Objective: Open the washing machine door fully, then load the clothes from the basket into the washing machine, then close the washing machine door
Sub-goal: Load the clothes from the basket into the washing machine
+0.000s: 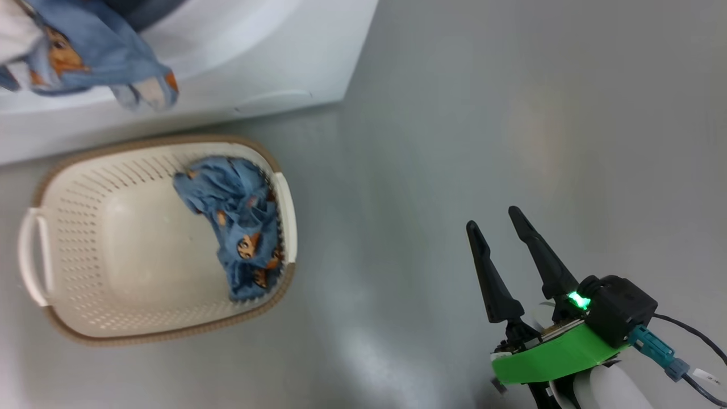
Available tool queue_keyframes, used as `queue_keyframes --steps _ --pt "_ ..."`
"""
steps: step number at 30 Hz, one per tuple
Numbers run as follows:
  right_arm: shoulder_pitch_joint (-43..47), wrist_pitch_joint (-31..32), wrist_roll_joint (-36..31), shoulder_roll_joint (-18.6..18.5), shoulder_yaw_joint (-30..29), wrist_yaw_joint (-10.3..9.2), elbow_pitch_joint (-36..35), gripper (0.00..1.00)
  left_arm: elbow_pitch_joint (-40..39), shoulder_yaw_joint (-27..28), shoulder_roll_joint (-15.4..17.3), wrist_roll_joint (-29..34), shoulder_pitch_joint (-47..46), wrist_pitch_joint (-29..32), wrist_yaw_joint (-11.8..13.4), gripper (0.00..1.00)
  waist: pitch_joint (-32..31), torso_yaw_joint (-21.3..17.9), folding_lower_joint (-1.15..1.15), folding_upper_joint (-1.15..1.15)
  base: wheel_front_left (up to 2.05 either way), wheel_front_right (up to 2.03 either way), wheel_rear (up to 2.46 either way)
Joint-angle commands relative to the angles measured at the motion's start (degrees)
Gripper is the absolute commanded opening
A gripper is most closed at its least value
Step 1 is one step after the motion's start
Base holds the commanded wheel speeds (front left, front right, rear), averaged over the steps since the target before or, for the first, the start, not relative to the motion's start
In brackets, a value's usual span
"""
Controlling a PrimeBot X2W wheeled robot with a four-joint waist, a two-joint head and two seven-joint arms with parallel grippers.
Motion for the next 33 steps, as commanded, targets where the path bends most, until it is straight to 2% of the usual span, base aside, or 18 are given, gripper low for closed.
queue_keyframes --steps 1,11,15,19,23,24,25,28,33 --pt "0.3 -0.5 0.7 -0.3 1.5 0.25 -2.5 1.0 0.1 0.9 4.8 -0.6 -3.7 -0.6 -0.2 0.0 6.5 -3.6 -0.01 0.0 0.0 0.0 0.0" --pt "1.5 -0.5 1.9 -0.3 4.0 0.25 -5.4 1.0 1.6 -2.2 10.2 -1.3 -12.1 -1.4 -0.2 0.0 11.0 -7.2 -0.01 0.0 0.0 0.0 0.0" --pt "2.1 -0.5 2.1 -0.3 4.5 0.25 -5.9 1.0 1.5 -1.7 11.1 -0.2 -15.8 -1.8 -0.2 0.0 11.4 -8.1 -0.01 0.0 0.0 0.0 0.0" --pt "2.1 -0.5 2.3 -0.3 4.8 0.25 -6.2 1.0 -3.3 4.5 10.5 3.0 -18.8 -1.8 -0.2 0.0 11.7 -8.6 -0.01 0.0 0.0 0.0 0.0" --pt "1.9 -0.5 2.5 -0.3 4.9 0.25 -6.2 1.0 -7.5 11.1 8.7 6.0 -17.1 -1.8 -0.2 0.0 11.6 -8.8 -0.01 0.0 0.0 0.0 0.0" --pt "1.9 -0.5 2.6 -0.3 5.0 0.25 -6.2 1.0 -7.8 12.1 8.3 6.4 -16.2 -1.8 -0.2 0.39 11.5 -8.8 -0.01 0.0 0.0 0.0 0.0" --pt "1.8 -0.5 2.6 -0.3 5.0 0.25 -6.2 1.0 -7.8 12.7 8.0 6.8 -15.4 -1.9 -0.2 1.0 11.3 -8.9 -0.01 0.0 0.0 0.0 0.0" --pt "1.8 -0.5 2.6 -0.3 5.0 0.25 -5.8 1.0 -4.7 10.5 7.9 6.2 -12.1 -1.4 -0.2 1.0 10.6 -8.7 -0.01 0.0 0.0 0.0 0.0" --pt "1.6 -0.5 2.7 -0.3 5.2 0.25 -5.1 1.0 0.5 4.1 8.7 6.4 -11.7 5.0 -0.2 1.0 9.3 -8.4 -0.01 0.0 0.0 0.0 0.0"
